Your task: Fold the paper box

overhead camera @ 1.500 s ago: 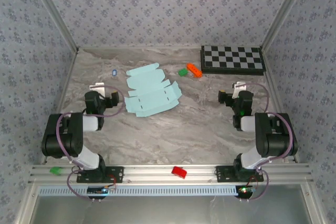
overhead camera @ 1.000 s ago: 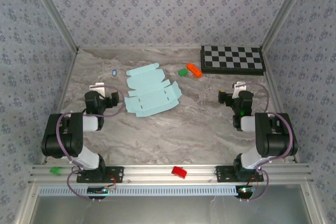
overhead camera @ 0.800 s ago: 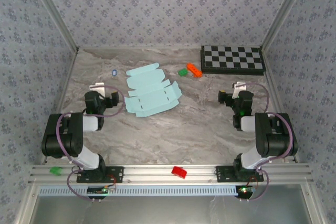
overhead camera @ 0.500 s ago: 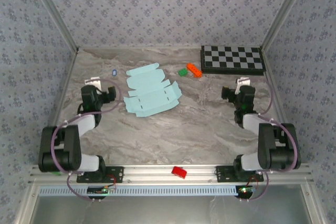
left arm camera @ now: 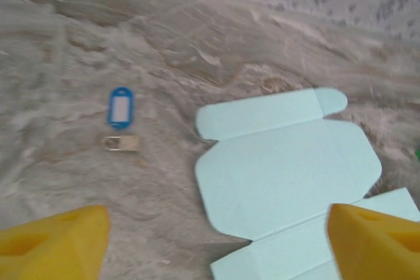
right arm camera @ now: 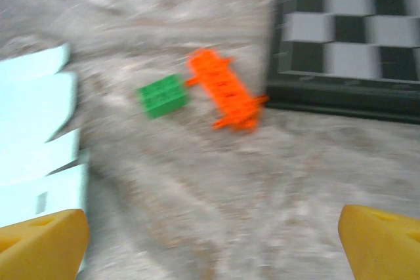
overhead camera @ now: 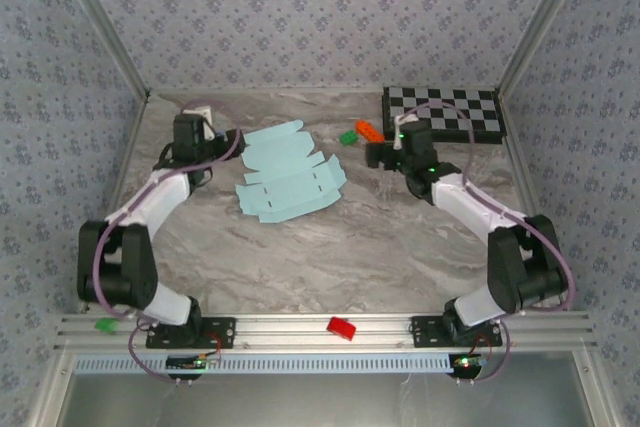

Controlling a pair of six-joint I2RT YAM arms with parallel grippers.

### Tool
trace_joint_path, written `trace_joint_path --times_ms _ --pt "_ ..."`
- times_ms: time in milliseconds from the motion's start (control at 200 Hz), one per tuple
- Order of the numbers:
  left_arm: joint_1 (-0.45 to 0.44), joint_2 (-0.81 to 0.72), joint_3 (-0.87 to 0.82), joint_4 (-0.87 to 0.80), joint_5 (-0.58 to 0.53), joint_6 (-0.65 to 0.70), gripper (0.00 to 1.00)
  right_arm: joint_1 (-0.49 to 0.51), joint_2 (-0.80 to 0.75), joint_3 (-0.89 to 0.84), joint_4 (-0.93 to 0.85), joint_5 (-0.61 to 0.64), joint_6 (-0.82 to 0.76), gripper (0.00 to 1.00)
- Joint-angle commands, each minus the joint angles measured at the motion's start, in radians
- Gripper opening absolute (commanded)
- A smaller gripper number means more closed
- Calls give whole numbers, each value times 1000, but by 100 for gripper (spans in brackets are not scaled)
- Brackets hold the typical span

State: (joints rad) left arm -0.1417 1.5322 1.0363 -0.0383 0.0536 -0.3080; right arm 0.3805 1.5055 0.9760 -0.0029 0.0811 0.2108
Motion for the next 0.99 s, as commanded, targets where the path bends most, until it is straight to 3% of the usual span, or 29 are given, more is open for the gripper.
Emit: trace_joint_path --times_ms 0,200,455,510,620,695,990 --pt "-51 118 152 -151 93 4 74 85 67 75 -58 -87 66 96" --pt "-76 353 398 -239 190 25 41 222 220 174 -46 -162 147 79" --pt "-76 578 621 -313 248 43 13 319 362 258 -21 -179 208 41" --pt "-76 622 670 -334 260 44 12 328 386 271 -26 -190 213 30" --pt "-76 691 745 -373 278 43 7 337 431 283 -36 -193 232 20" --pt "-78 719 765 -388 282 38 0 338 455 280 -36 -195 244 16" --pt "-90 714 679 -413 264 32 0 327 495 233 -35 -208 277 7"
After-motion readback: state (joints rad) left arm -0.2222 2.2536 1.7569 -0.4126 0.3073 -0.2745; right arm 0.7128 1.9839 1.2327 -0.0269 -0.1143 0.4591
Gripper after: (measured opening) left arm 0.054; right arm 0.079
